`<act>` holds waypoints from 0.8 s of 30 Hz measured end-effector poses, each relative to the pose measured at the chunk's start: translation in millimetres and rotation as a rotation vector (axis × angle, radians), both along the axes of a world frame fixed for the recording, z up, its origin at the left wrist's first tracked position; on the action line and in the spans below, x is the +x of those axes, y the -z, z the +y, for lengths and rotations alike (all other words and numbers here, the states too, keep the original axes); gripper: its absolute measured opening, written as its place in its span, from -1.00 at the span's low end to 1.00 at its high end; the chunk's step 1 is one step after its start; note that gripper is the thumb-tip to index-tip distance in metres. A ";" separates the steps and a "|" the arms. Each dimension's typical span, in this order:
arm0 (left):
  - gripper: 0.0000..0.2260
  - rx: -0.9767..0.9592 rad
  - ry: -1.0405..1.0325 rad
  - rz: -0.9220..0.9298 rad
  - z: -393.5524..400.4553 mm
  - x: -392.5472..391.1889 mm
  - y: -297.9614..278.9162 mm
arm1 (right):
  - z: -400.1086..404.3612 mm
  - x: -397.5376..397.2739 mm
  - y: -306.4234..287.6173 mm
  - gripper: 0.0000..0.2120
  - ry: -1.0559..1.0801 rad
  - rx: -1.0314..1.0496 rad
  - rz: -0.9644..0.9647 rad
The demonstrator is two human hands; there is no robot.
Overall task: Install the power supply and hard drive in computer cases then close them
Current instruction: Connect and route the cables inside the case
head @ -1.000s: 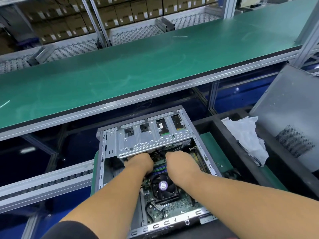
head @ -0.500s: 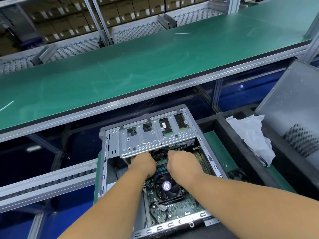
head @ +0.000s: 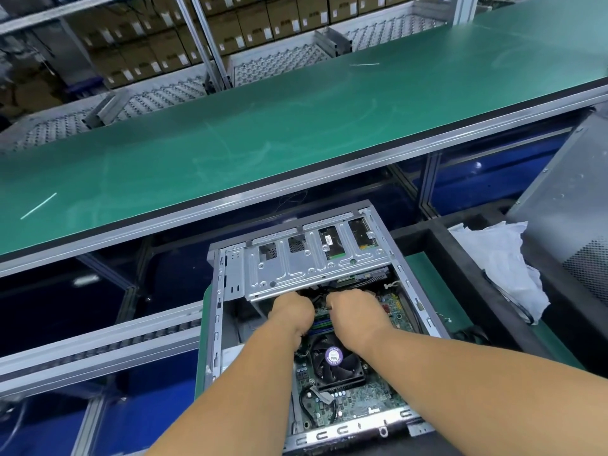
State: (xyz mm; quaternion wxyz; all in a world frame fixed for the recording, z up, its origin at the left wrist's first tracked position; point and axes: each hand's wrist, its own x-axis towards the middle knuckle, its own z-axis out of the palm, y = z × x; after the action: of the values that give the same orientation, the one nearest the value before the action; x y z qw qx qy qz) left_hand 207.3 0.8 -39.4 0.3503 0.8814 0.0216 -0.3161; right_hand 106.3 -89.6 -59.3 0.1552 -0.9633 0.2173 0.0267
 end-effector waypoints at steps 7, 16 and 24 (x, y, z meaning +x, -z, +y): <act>-0.83 -0.235 -0.312 0.128 -1.4 -5.5 3.3 | 1.4 0.9 -4.3 -0.80 0.072 0.091 -0.032; -0.91 -0.326 -0.352 0.157 -2.0 -12.1 2.6 | 4.6 -3.4 -6.7 -0.85 0.135 0.173 -0.086; -0.68 -0.499 -0.514 0.280 0.0 -14.8 -2.8 | 5.0 -4.5 -6.2 -0.81 0.124 0.137 -0.101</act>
State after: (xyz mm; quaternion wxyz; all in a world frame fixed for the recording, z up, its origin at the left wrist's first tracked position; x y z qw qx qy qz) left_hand 192.5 0.8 -36.6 0.6154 0.6832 0.2119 -0.3310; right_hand 101.8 -84.6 -53.2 0.2326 -0.9353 0.2662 -0.0166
